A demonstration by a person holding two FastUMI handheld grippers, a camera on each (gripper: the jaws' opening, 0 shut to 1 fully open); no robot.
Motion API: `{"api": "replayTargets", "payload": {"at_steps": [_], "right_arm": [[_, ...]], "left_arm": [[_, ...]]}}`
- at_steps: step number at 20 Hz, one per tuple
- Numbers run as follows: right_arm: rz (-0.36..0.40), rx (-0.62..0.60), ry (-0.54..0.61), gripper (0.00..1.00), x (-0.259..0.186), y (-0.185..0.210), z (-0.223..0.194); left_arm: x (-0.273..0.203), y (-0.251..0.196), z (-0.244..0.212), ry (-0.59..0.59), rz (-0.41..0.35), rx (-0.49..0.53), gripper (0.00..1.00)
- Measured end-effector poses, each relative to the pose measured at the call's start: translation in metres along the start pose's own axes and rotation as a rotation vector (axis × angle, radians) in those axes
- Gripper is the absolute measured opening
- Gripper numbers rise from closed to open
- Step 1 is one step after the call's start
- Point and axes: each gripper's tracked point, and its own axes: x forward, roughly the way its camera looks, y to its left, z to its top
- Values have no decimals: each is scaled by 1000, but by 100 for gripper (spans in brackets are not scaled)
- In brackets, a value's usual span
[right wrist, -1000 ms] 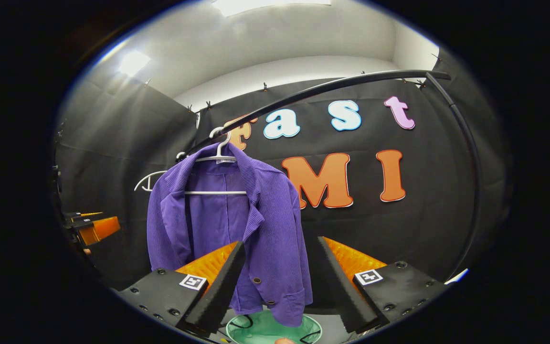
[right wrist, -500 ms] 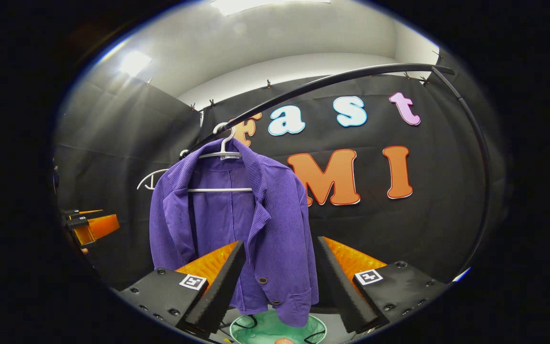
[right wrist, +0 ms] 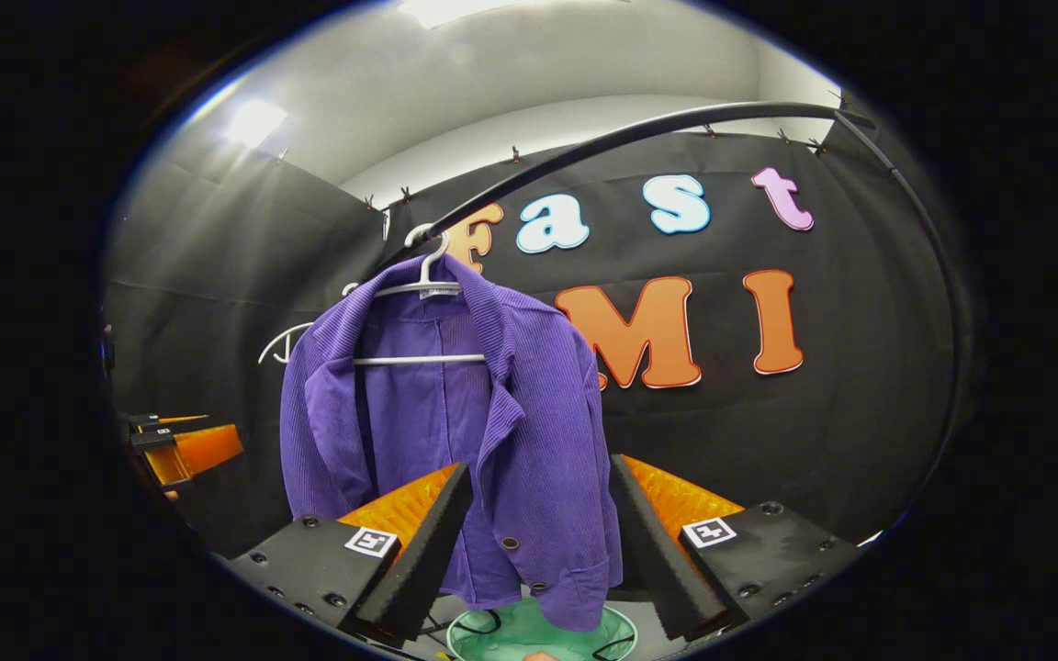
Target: Grasp the clothes on the hanger with both hands and then place them into the laundry hamper below.
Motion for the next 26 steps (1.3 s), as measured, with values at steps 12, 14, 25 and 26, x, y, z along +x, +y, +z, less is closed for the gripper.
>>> {"api": "replayTargets", "payload": {"at_steps": [12,14,25,26], "right_arm": [[77,28,12,89,69,22,-18],[87,31,13,89,85,27,-21],[129,5,46,71,155,52,-44],[122,17,54,75,160,50,-48]], "left_arm": [[66,-31,-20,34,-11,-4,95],[78,-33,-24,43,-3,-8,92],[124,-32,-30,26,39,-16,95],[127,-32,-32,32,39,-16,91]]}}
